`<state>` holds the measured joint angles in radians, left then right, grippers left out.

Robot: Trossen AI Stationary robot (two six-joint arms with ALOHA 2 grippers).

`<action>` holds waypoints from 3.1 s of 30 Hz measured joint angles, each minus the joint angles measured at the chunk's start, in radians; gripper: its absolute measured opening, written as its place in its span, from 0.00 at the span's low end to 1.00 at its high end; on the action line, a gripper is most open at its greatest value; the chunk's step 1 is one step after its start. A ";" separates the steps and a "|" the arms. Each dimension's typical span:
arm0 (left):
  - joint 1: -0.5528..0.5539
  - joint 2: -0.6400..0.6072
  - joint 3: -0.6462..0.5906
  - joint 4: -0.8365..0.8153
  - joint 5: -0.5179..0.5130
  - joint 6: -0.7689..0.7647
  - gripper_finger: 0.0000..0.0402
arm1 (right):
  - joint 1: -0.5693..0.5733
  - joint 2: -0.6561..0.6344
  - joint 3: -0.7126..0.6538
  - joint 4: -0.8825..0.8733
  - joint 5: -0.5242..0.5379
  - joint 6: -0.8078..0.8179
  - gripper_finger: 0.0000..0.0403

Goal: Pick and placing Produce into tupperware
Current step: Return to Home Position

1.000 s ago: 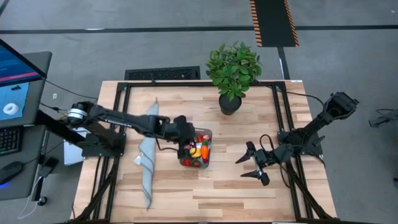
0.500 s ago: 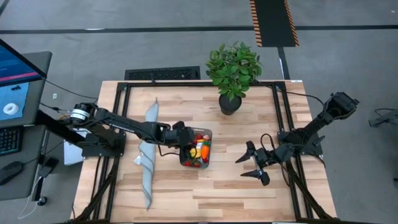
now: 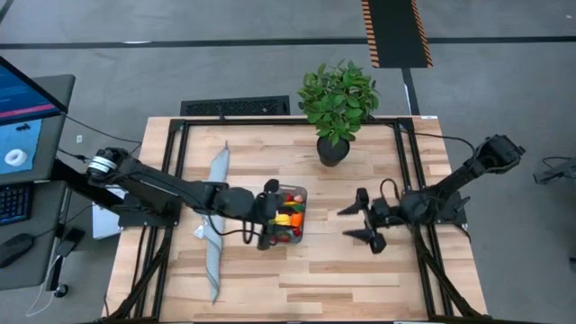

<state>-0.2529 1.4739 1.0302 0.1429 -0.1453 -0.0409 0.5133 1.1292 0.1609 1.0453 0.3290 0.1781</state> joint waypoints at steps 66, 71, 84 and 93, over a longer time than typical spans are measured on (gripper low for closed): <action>-0.073 -1.443 -1.021 0.057 -0.074 0.102 0.44 | -0.204 -1.127 -0.096 -1.084 -0.057 -0.197 0.76; -0.072 -1.467 -1.020 -0.001 -0.085 0.102 0.44 | -0.255 -1.127 -0.154 -0.987 -0.088 -0.216 0.76; 0.083 -1.471 -1.020 -0.009 -0.151 0.112 0.44 | -0.616 -1.127 -0.155 -1.003 -0.281 -0.215 0.76; 0.250 -1.470 -1.020 -0.049 0.070 0.083 0.44 | -0.864 -1.124 -0.155 -0.990 -0.600 -0.202 0.76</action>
<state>-0.0028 0.0036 0.0105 0.0938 -0.0750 0.0425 -0.3503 0.0052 0.0061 0.0551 -0.2706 -0.0235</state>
